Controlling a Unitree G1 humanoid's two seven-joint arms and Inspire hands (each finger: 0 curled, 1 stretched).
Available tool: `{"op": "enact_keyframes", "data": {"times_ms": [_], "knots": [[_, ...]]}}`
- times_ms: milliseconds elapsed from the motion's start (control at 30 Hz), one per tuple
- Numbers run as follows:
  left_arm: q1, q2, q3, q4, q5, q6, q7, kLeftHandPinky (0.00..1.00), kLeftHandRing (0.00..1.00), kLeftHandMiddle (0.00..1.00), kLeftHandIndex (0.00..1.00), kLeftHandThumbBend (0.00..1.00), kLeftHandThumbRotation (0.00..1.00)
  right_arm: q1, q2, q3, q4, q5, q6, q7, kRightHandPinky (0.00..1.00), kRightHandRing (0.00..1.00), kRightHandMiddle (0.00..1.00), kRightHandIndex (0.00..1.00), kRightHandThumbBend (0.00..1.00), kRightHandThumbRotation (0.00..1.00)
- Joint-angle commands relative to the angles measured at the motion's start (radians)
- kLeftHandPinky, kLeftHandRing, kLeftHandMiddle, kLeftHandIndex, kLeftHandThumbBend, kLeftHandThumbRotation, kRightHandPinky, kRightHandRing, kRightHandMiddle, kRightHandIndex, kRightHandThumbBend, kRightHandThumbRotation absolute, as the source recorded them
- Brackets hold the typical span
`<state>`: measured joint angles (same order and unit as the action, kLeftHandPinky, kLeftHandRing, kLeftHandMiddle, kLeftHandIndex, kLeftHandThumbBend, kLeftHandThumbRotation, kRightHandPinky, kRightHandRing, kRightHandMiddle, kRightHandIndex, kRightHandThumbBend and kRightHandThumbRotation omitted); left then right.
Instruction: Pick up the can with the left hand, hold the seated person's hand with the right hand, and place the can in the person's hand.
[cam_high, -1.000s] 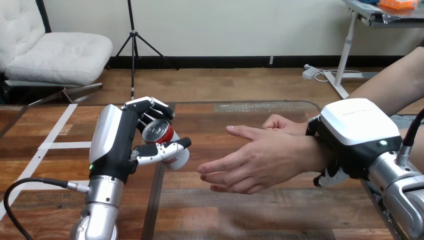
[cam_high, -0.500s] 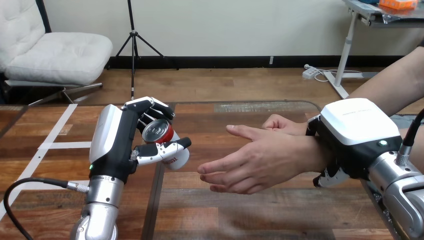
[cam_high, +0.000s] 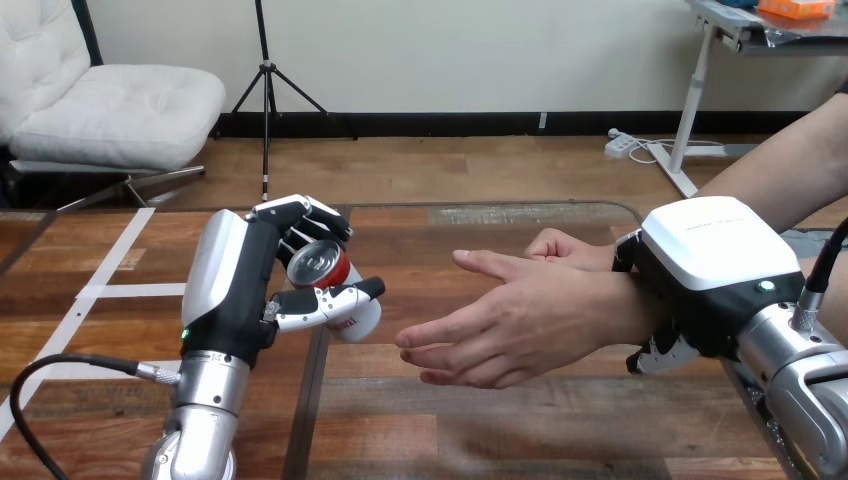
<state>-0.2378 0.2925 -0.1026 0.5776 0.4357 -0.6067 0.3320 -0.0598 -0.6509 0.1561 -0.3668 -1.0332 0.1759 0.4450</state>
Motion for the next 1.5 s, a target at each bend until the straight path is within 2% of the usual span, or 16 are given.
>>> {"op": "enact_keyframes", "data": {"times_ms": [0, 433, 967, 1467], "knots": [[-0.081, -0.023, -0.002, -0.053, -0.034, -0.018, -0.026, 0.32, 0.4, 0.47, 0.49, 0.67, 0.0, -0.036, -0.007, -0.034, 0.002, -0.002, 0.01, -0.005, 0.34, 0.45, 0.52, 0.57, 0.8, 0.0], [-0.08, -0.056, -0.004, -0.082, -0.066, -0.012, -0.086, 0.33, 0.4, 0.47, 0.49, 0.68, 0.0, -0.041, -0.015, -0.032, -0.001, -0.005, 0.001, -0.002, 0.37, 0.47, 0.54, 0.58, 0.8, 0.0], [-0.085, -0.082, -0.011, -0.102, -0.042, -0.021, -0.102, 0.33, 0.4, 0.47, 0.49, 0.69, 0.0, -0.05, -0.003, -0.036, -0.013, 0.01, -0.007, -0.012, 0.35, 0.45, 0.52, 0.57, 0.8, 0.0], [-0.081, -0.11, -0.025, -0.126, -0.058, -0.017, -0.141, 0.33, 0.4, 0.47, 0.49, 0.68, 0.0, -0.069, 0.013, -0.024, -0.023, 0.006, 0.005, 0.009, 0.36, 0.45, 0.51, 0.57, 0.83, 0.0]]}}
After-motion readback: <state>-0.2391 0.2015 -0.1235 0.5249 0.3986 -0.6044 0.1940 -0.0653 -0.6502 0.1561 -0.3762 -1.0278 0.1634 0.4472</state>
